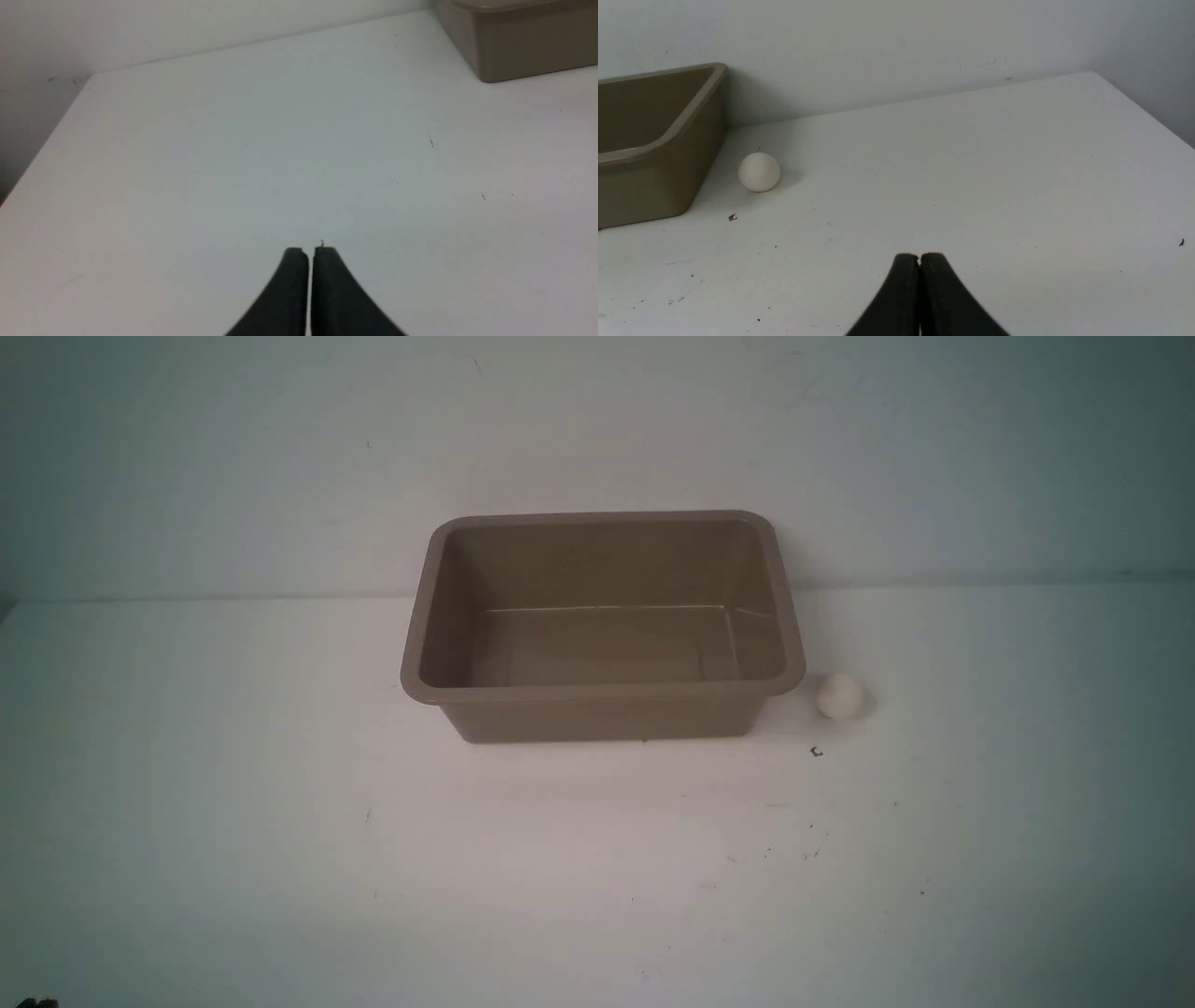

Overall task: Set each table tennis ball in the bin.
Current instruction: Use the right arm to clamp the table tennis ball closest to it

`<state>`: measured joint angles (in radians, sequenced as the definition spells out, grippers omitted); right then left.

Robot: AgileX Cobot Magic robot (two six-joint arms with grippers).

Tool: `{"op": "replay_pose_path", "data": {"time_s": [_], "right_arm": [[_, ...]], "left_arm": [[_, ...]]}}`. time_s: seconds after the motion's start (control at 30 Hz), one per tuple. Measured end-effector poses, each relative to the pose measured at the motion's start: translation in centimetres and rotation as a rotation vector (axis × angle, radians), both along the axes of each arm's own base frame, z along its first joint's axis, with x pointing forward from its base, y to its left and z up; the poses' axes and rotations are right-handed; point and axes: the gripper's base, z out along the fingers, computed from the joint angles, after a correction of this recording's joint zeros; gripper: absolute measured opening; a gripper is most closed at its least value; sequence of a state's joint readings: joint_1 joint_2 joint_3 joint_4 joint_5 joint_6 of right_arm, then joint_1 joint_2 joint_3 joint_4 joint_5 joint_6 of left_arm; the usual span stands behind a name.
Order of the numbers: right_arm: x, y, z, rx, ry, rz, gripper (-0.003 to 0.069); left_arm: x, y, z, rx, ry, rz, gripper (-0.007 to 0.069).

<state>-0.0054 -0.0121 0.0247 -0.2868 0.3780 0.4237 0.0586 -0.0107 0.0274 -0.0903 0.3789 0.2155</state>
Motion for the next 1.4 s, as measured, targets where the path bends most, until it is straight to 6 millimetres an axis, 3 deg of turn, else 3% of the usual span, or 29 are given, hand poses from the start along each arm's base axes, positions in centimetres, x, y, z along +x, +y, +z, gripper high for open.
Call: {"op": "replay_pose_path", "data": {"time_s": [1.27, 1.37, 1.4], "right_arm": [[0.0, 0.0, 0.0, 0.001, -0.004, -0.004, -0.0018], [0.1, 0.3, 0.5, 0.077, -0.073, 0.017, -0.0018], [0.2, 0.6, 1.4, 0.21, -0.181, 0.043, -0.0018]], "left_arm": [[0.0, 0.0, 0.0, 0.0, 0.002, 0.0, -0.0003], [0.0, 0.0, 0.0, 0.0, 0.002, 0.0, -0.0003], [0.0, 0.0, 0.0, 0.0, 0.002, 0.0, -0.0003]]}}
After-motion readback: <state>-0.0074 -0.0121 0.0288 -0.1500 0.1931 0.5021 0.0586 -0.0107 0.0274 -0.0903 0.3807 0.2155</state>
